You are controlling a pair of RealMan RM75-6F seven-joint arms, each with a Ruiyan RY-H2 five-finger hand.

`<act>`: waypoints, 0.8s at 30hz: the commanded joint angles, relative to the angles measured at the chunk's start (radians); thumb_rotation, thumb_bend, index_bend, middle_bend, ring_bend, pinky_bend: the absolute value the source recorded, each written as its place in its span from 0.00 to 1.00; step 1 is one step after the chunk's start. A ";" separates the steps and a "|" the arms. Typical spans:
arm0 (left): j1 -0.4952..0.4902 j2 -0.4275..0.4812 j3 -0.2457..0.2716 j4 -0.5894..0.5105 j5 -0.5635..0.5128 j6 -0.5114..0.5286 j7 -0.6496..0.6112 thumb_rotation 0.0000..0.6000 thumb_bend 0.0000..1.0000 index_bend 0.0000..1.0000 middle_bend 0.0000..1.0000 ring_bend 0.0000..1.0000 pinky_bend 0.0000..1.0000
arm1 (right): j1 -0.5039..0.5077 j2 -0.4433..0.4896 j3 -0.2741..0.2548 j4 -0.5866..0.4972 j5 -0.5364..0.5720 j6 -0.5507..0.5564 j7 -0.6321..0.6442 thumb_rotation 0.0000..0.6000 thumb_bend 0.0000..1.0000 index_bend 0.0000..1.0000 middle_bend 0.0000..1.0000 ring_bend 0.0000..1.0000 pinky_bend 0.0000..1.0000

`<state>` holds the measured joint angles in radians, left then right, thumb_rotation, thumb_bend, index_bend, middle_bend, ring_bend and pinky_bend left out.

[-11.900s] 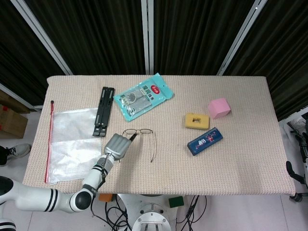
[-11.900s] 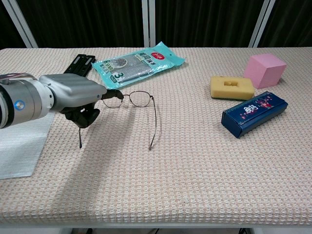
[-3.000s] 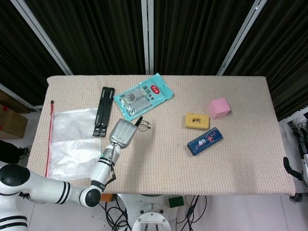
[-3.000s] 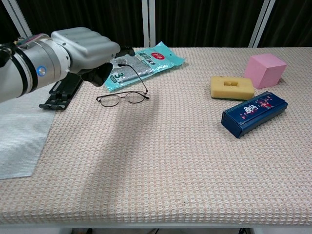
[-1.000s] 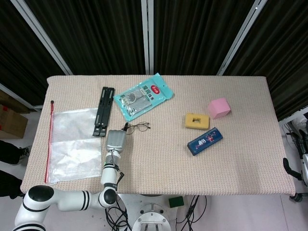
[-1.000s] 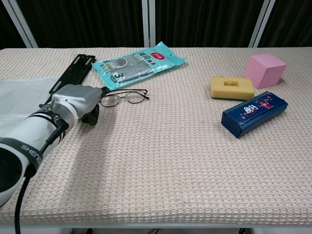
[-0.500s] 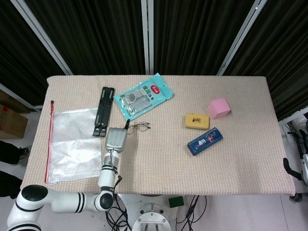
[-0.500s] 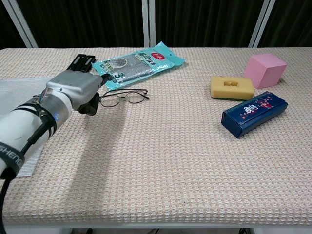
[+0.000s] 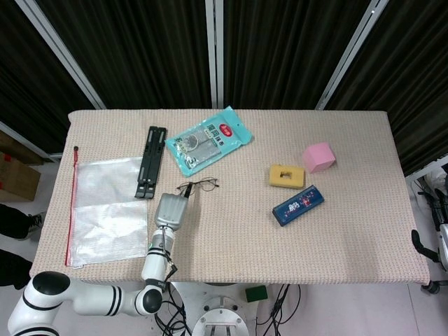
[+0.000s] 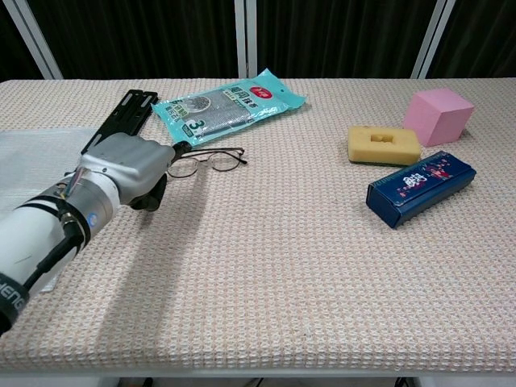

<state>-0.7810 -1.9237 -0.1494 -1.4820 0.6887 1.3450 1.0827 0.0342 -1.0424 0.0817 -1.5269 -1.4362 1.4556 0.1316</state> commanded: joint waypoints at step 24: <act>0.069 0.155 -0.022 -0.225 0.289 0.147 -0.128 1.00 0.52 0.00 0.97 0.97 1.00 | -0.002 0.003 0.003 0.000 0.002 0.006 0.003 1.00 0.47 0.00 0.00 0.00 0.00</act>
<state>-0.7472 -1.8601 -0.1829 -1.5858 0.8392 1.3991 1.0169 0.0321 -1.0389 0.0848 -1.5273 -1.4335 1.4620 0.1347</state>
